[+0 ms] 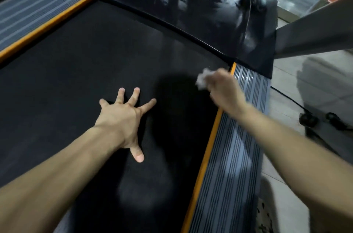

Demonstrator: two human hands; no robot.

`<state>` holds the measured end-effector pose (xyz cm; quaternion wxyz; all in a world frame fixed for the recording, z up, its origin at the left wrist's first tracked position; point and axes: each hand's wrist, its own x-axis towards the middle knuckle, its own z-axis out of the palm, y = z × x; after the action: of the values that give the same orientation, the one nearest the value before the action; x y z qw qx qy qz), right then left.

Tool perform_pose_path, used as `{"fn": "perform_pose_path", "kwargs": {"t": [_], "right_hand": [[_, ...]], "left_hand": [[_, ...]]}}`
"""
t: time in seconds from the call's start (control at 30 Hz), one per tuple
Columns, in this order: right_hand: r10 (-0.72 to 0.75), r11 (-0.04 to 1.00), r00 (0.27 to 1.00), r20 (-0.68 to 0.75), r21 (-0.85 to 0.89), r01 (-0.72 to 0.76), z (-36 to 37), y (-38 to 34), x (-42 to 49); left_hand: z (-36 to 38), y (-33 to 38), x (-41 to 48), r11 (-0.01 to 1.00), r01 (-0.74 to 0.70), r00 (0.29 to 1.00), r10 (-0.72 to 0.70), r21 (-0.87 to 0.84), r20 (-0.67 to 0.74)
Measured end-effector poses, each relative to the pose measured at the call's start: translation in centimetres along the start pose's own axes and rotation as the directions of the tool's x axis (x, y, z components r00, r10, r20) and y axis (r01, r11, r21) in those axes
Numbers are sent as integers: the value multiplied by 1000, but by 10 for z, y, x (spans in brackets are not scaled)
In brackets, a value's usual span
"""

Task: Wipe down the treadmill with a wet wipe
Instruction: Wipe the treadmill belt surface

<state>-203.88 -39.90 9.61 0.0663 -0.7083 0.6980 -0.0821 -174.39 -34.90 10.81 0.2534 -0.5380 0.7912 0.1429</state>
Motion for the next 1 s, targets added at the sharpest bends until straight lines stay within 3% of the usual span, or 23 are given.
{"fn": "perform_pose_path", "kwargs": {"t": [0.1,0.17,0.27,0.33,0.37,0.43,0.53,0.6,0.63,0.7,0.77,0.8,0.83,0.87,0.93,1.0], "right_hand": [[240,970,967,-91,-18,-242,-5,18,78],[227,972,971,-71,-45,-230,-1,-2,80],[-149,988,989,17,27,149,15,-32,24],[-414,904,903,110,164,395,18,-26,-18],[-479,873,871,111,168,458,16,-12,-20],[-381,922,925,3,78,380,4,11,10],[-2,999,992,-125,33,6,-2,21,65],[31,998,993,-116,62,-24,8,-3,65],[-35,995,994,-107,94,45,14,-18,55],[-307,921,950,-61,231,313,23,-43,20],[-590,765,806,34,342,546,22,-54,-16],[-678,699,734,36,340,629,19,-52,-18],[-698,679,716,4,321,660,17,-44,-4],[-630,741,776,-27,281,610,17,-33,17],[-340,930,937,-84,120,348,12,-6,69],[-111,992,990,-81,56,116,12,12,98]], "left_hand": [[2,0,1,1000,6,1000,-6,-6,6],[1,-1,2,1000,13,1000,-13,-11,16],[1,-1,4,999,25,999,-24,-33,23],[3,0,5,998,37,999,-36,-51,22],[3,1,6,997,44,999,-43,-61,22],[2,2,5,995,59,998,-57,-79,30],[0,4,5,990,80,996,-73,-113,60],[2,3,6,987,92,995,-85,-130,55],[1,2,6,986,99,994,-91,-136,60],[-1,5,5,985,114,992,-105,-133,75],[-1,6,6,985,125,990,-116,-118,82],[-2,7,6,984,126,990,-115,-124,86],[-3,7,6,984,122,990,-112,-126,87],[-3,6,6,985,119,990,-110,-122,83],[-5,6,6,989,114,991,-106,-98,85],[-2,5,8,993,99,993,-95,-56,74]]}}
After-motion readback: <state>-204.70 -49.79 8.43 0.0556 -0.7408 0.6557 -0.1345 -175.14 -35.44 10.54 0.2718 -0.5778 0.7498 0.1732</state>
